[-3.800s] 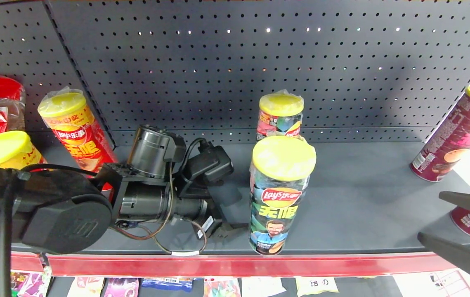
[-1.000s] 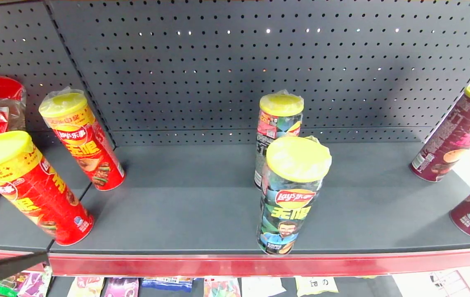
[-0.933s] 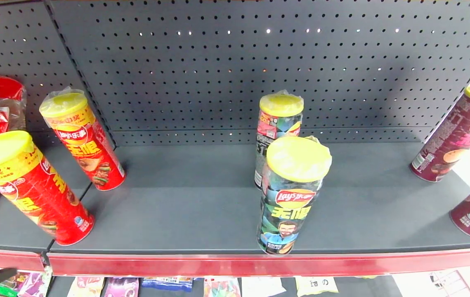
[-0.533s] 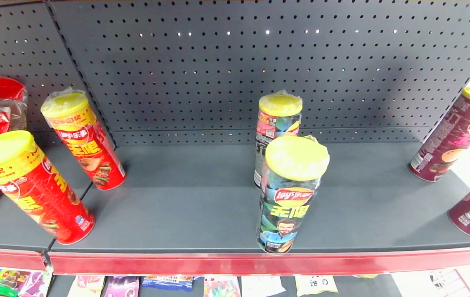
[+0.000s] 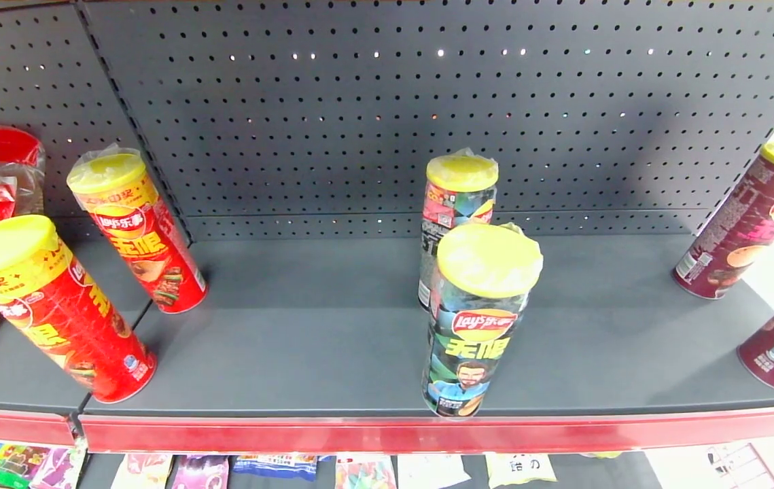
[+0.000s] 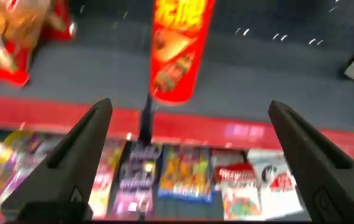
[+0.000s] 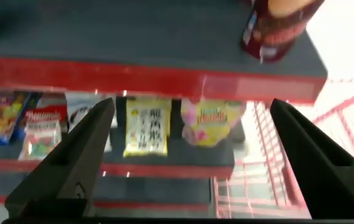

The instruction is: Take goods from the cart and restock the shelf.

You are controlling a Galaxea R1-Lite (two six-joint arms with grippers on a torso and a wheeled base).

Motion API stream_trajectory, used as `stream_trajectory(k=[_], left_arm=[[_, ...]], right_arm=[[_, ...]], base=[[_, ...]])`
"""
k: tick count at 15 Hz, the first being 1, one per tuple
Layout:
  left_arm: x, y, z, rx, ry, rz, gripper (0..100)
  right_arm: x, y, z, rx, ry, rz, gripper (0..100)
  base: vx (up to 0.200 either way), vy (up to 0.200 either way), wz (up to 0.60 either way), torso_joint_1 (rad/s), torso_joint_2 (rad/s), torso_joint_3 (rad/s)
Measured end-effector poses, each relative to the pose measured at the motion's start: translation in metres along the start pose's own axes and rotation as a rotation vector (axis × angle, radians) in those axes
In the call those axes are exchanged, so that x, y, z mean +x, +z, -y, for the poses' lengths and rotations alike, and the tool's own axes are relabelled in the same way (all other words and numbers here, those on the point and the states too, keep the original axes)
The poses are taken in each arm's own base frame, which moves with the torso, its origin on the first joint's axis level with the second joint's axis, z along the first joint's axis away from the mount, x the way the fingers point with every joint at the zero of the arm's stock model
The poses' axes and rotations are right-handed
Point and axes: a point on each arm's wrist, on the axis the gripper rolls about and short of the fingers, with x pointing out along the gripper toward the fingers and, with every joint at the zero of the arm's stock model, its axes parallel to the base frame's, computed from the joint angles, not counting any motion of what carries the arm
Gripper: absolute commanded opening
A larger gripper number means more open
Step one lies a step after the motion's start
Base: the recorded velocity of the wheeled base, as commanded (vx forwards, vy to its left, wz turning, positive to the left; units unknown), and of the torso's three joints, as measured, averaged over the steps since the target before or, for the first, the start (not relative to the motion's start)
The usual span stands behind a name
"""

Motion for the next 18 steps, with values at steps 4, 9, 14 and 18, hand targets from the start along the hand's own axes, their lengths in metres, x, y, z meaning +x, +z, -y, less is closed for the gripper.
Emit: stream_trajectory(k=[4,9,14,18], left_arm=[[0.001,-0.020,-0.005,0.065,0.142,-0.088,100],[0.001,-0.020,-0.004,0.076,0.218,-0.082,100],[-0.002,-0.025,-0.001,0.157,0.011,-0.090,100],[-0.003,-0.025,-0.001,0.141,-0.023,-0.082,100]], right_arm=[[0.014,-0.023,0.000,0.057,0.006,0.060,100],[0.016,-0.027,0.003,0.084,0.153,0.022,100],[0.010,-0.035,0.008,0.098,-0.014,0.058,100],[0.009,-0.037,0.007,0.097,0.048,0.083,100]], base=[[0.000,0.000,0.00,0.000,0.00,0.000],[0.000,0.000,0.00,0.000,0.00,0.000],[0.000,0.000,0.00,0.000,0.00,0.000],[0.000,0.000,0.00,0.000,0.00,0.000]])
